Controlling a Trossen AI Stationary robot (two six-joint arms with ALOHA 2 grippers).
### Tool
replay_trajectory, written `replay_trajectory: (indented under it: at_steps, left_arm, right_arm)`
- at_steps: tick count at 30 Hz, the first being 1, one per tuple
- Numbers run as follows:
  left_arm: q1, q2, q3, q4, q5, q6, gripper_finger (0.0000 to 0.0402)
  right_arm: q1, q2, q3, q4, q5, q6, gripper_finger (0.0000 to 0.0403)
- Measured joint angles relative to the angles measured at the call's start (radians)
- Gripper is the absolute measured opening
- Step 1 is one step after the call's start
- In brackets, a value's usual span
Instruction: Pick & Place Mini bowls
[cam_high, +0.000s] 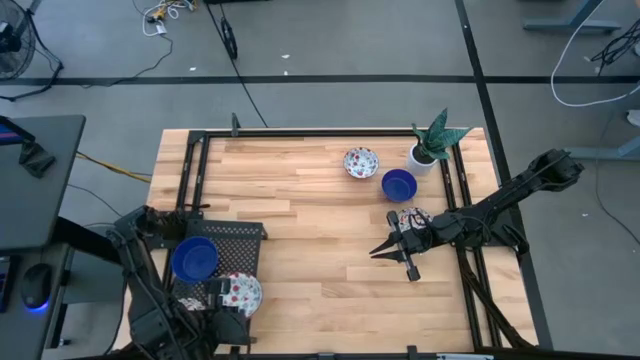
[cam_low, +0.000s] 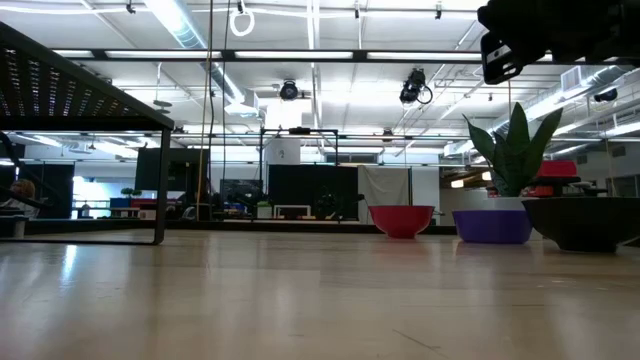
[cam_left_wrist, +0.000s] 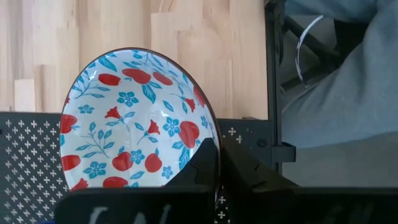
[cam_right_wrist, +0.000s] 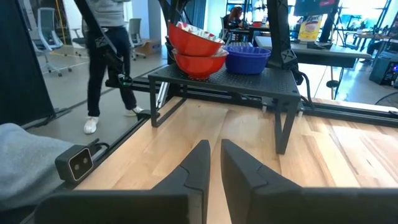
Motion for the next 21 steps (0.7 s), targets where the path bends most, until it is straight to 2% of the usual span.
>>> replay_trajectory:
  at_steps: [8,15,21]
  left_arm:
    - [-0.012,-0.001,0.000,0.000,0.017,0.050,0.0010]
    - [-0.017,-0.002,0.000,0.000,-0.025,0.083,0.0010]
    - [-0.024,-0.002,0.000,0.000,-0.003,0.101,0.0010]
  right_arm:
    - [0.000,0.000,0.000,-0.001,0.000,-0.004,0.0040]
    - [0.000,0.000,0.000,-0.001,0.000,-0.004,0.0040]
    - [0.000,0.000,0.000,-0.001,0.000,-0.006,0.0040]
